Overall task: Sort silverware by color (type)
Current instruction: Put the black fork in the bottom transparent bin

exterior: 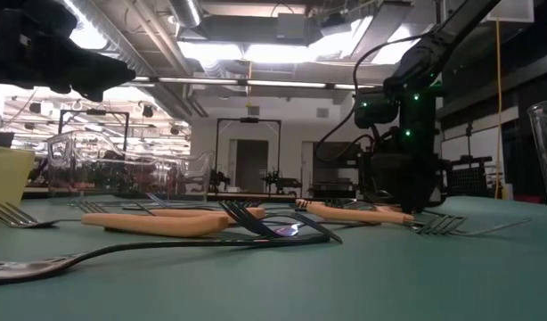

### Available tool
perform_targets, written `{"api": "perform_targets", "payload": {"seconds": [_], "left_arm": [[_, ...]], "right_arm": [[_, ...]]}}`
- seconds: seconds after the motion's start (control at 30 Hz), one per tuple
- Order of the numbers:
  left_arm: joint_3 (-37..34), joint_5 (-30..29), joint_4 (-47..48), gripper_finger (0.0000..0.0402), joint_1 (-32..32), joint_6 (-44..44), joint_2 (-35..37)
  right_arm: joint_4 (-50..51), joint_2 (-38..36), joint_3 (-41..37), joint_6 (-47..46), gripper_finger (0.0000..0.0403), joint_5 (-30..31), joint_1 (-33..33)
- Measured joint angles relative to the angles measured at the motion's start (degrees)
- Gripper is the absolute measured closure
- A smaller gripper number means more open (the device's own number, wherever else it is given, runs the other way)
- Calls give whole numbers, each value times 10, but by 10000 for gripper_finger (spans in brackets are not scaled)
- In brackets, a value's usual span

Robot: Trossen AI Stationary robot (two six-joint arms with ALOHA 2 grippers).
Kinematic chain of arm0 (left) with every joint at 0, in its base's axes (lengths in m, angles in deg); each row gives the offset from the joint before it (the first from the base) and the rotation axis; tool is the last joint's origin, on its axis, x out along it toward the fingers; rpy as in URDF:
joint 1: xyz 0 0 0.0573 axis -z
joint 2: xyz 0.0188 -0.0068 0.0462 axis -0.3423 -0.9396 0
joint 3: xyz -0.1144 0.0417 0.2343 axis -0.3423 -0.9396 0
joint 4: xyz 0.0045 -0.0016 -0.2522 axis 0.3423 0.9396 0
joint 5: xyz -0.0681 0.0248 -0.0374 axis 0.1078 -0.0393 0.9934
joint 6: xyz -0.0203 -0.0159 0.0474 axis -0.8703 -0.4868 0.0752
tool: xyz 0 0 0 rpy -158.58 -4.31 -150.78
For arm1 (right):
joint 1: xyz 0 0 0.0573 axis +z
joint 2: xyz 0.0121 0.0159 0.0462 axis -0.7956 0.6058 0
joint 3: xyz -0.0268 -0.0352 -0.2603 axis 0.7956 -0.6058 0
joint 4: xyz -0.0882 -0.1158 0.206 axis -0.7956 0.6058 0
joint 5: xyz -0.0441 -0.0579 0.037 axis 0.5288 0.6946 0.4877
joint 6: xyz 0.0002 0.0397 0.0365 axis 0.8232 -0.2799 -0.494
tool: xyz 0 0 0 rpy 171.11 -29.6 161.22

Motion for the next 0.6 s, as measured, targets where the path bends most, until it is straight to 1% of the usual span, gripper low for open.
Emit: {"api": "perform_targets", "payload": {"seconds": [0.23, 0.6], "left_arm": [[0, 0, 0, 269, 0, 0, 0], [0, 0, 0, 269, 0, 0, 0]], "right_arm": [[-7, 0, 0, 0, 300, -6, 0], [-10, 0, 0, 0, 354, -6, 0]]}}
